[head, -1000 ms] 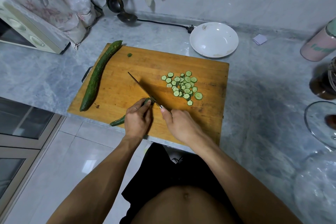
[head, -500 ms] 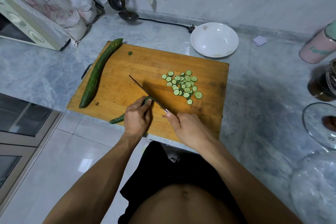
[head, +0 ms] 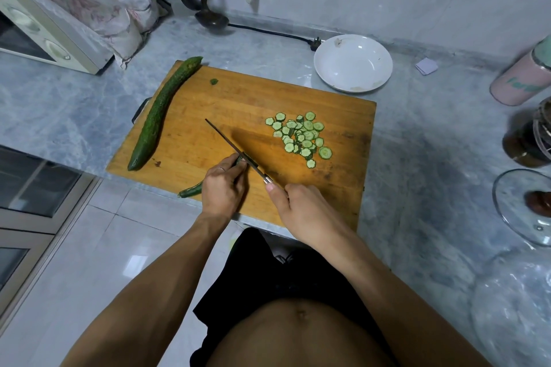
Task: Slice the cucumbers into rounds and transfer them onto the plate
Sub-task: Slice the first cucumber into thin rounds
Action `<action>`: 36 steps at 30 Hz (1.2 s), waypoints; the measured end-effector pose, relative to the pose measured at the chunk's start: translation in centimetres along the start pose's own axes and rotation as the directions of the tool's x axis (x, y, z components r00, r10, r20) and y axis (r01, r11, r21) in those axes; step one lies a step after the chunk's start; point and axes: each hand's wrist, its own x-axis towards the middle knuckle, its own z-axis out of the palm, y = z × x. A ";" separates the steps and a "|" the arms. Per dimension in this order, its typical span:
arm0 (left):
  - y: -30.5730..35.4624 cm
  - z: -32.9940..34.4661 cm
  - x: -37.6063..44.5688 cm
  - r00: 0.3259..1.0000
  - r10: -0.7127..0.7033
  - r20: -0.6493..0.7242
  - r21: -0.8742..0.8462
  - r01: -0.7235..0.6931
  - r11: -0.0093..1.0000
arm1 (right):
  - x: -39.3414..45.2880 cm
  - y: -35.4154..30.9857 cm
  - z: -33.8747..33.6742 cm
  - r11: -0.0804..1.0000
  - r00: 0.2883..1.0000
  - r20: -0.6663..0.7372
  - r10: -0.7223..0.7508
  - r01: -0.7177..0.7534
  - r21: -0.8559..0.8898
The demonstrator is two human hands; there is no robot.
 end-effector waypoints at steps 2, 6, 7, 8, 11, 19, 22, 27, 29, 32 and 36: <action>0.1 -0.2 0.0 1.000 0.010 -0.012 0.001 -0.010 1.000 | 0.8 -0.2 0.5 1.000 1.000 -0.012 0.004 -0.003 0.004; 0.7 -0.5 0.1 0.997 0.057 -0.046 -0.003 -0.057 0.998 | 3.0 -0.9 1.9 1.000 0.999 -0.044 0.013 -0.014 -0.014; 0.8 -0.6 0.1 0.997 0.065 -0.045 -0.007 -0.065 0.998 | 3.5 -1.0 2.1 1.000 0.999 -0.047 0.016 -0.017 -0.022; 0.6 -0.5 0.1 0.997 0.066 -0.040 -0.009 -0.066 0.998 | 3.7 -1.0 2.3 1.000 0.999 -0.048 0.016 -0.017 -0.022; 0.1 -0.3 0.0 1.000 0.016 -0.025 -0.013 -0.016 1.000 | 4.0 -0.7 2.3 1.000 0.999 -0.054 -0.002 0.002 -0.003; 0.3 -0.7 -0.2 0.996 -0.079 -0.037 -0.038 0.078 0.996 | 4.9 0.9 0.2 0.997 0.998 -0.067 0.000 0.005 0.074; 0.4 -0.7 0.0 0.995 -0.090 -0.032 -0.022 0.089 0.996 | 4.8 1.8 -0.7 0.996 0.996 -0.089 0.031 -0.023 0.084; 0.4 -0.8 0.0 0.994 -0.105 -0.042 -0.013 0.104 0.994 | 3.7 2.1 -1.9 0.997 0.996 -0.085 0.012 -0.006 0.080; 0.4 -0.7 0.1 0.996 -0.079 -0.050 -0.015 0.078 0.997 | 2.9 1.5 -1.9 0.997 0.998 -0.052 -0.029 0.033 0.064; 0.3 -0.5 0.0 0.998 -0.053 -0.037 -0.013 0.053 0.999 | 2.0 0.6 -1.3 0.998 0.998 -0.029 -0.057 0.057 0.020; 0.2 -0.4 0.1 0.999 -0.036 -0.001 -0.016 0.036 0.999 | 1.0 -0.2 -0.7 0.998 0.998 -0.024 -0.061 0.060 -0.027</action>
